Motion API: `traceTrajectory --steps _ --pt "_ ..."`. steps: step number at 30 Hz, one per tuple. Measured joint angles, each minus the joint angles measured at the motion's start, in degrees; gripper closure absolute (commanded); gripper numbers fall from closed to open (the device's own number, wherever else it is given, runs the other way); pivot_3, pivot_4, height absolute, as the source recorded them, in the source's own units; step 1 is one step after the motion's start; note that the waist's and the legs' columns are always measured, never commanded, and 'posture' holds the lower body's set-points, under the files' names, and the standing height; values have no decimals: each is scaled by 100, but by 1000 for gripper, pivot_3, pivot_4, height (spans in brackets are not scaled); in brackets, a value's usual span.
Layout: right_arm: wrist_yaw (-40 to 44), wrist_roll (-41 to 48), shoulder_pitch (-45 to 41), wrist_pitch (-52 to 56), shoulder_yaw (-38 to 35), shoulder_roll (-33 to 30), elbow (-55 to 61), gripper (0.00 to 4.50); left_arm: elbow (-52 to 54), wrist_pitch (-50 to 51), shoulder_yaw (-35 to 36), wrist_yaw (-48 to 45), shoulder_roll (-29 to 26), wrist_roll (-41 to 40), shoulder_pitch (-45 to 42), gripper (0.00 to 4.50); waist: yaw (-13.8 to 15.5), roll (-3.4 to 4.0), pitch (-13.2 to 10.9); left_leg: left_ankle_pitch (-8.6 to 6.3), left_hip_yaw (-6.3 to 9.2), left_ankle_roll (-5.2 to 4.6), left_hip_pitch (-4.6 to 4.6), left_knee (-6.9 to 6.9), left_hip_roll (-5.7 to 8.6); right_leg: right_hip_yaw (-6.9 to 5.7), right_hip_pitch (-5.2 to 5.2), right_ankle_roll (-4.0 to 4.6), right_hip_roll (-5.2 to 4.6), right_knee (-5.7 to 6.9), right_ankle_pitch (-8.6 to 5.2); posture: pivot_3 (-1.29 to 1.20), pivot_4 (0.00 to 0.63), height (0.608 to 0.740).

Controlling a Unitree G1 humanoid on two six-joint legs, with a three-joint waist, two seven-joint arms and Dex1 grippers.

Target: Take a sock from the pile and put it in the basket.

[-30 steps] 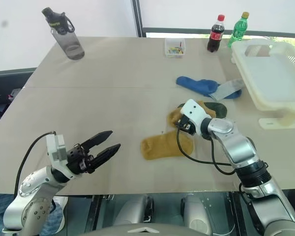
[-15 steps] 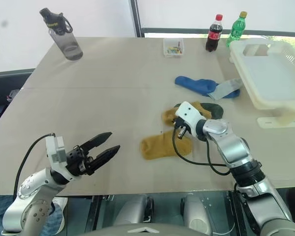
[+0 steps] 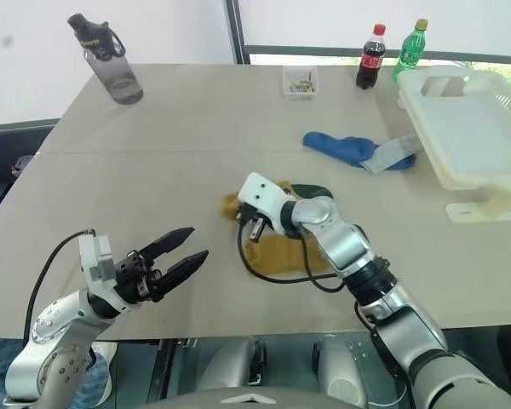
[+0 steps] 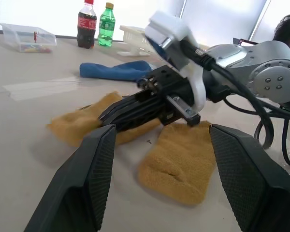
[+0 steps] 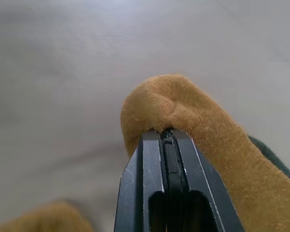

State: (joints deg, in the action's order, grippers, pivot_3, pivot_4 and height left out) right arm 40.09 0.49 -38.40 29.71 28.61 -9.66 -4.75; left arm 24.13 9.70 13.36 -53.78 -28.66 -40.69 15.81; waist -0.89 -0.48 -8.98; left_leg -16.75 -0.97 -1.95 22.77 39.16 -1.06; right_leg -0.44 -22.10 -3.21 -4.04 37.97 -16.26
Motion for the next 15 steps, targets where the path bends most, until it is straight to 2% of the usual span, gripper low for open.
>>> traceTrajectory --steps 2,3,4,5,6,10,15 --pt "57 -31 -2 -44 32 10 -70 3622 1 -8 0 8 17 1 43 1202 2 0 0 0 0 0 1 0 2 0 0 0 -2 0 0 0 150 740" --pt "64 -33 -4 -65 28 19 -70 3093 1 -13 0 14 27 2 71 1202 0 0 0 0 -1 0 1 0 2 1 0 0 -2 0 0 0 150 740" --pt "64 -33 -5 -71 26 17 -70 2773 1 -13 0 16 30 3 77 1202 -2 0 0 0 -1 0 0 0 2 1 0 0 -2 0 0 0 150 740" --pt "65 -32 -5 -96 -1 8 -70 2154 1 -15 -1 25 51 3 99 1202 -5 0 0 0 0 0 0 0 1 1 -1 0 -1 1 0 0 150 740" --pt "74 -30 -4 -104 -28 2 -58 1891 3 -17 -1 31 67 4 110 1202 -6 1 0 0 0 0 0 -1 -1 0 -1 0 0 1 0 0 150 740" --pt "231 190 24 127 -316 -268 476 1891 11 -36 -17 33 90 7 127 1202 8 6 -4 -1 1 -1 2 -1 0 0 -2 0 -4 1 0 0 150 740" --pt "494 568 33 666 -1015 -1059 1176 1891 10 -47 -41 31 96 11 106 1202 7 6 -4 -10 1 -17 4 -1 4 1 -1 0 -13 -1 0 0 150 740"
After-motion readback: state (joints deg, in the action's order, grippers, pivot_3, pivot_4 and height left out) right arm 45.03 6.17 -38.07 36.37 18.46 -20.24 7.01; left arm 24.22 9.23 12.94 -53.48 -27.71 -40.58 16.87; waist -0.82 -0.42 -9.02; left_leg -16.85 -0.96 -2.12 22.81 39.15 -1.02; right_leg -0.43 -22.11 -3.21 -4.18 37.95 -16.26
